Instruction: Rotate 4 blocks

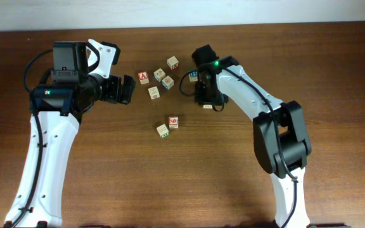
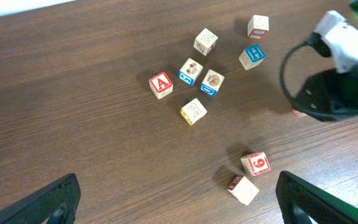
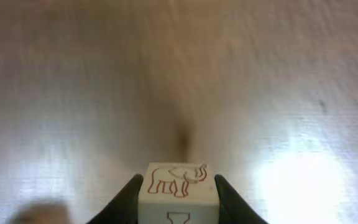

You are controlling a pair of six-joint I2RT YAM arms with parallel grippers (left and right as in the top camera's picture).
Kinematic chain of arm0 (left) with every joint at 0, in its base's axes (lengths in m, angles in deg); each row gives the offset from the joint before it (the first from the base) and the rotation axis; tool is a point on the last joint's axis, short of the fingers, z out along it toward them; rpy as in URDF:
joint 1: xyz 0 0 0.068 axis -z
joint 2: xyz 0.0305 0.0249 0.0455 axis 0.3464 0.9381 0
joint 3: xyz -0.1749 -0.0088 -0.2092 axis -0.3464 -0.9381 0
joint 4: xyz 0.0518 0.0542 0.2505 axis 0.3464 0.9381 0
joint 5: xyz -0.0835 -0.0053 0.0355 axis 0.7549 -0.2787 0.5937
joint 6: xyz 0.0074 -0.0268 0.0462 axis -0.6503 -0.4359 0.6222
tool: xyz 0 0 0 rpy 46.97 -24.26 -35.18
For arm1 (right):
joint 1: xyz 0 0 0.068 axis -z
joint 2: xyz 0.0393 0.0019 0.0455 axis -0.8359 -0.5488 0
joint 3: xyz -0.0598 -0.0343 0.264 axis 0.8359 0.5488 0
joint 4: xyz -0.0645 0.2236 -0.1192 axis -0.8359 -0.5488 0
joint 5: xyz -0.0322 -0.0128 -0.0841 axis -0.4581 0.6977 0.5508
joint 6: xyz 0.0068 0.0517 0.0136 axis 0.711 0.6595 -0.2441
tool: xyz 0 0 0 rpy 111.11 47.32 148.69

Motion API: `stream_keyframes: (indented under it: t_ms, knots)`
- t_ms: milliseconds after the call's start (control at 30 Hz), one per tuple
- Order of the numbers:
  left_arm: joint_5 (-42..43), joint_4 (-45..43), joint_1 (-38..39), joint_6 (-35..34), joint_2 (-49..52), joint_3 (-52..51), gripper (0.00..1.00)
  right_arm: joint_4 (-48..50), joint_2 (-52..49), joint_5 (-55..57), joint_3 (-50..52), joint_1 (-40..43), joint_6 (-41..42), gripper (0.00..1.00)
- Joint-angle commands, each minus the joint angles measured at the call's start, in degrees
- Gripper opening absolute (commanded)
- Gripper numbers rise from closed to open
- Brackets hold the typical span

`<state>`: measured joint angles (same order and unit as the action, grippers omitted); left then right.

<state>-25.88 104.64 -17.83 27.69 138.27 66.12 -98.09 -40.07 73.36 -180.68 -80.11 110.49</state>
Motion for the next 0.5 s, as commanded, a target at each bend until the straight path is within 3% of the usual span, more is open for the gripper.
stream_keyframes:
  t_ms: [0, 133, 333, 467]
  knots:
    - [0.07, -0.02, -0.09, -0.26, 0.31, 1.01, 0.99, -7.39, 8.35, -1.9, -2.23, 0.15, -2.34, 0.29]
    - [0.07, -0.02, -0.09, -0.26, 0.31, 1.01, 0.99, -17.99, 8.9, -2.34, 2.29, -0.83, -2.32, 0.3]
    - [0.07, -0.02, -0.09, -0.26, 0.31, 1.01, 0.99, -12.37, 8.9, -3.02, 16.57, -1.33, -2.29, 0.31]
    - [0.07, -0.02, -0.09, -0.26, 0.31, 1.01, 0.99, -12.83, 8.9, -3.43, 16.59, -1.33, -2.32, 0.45]
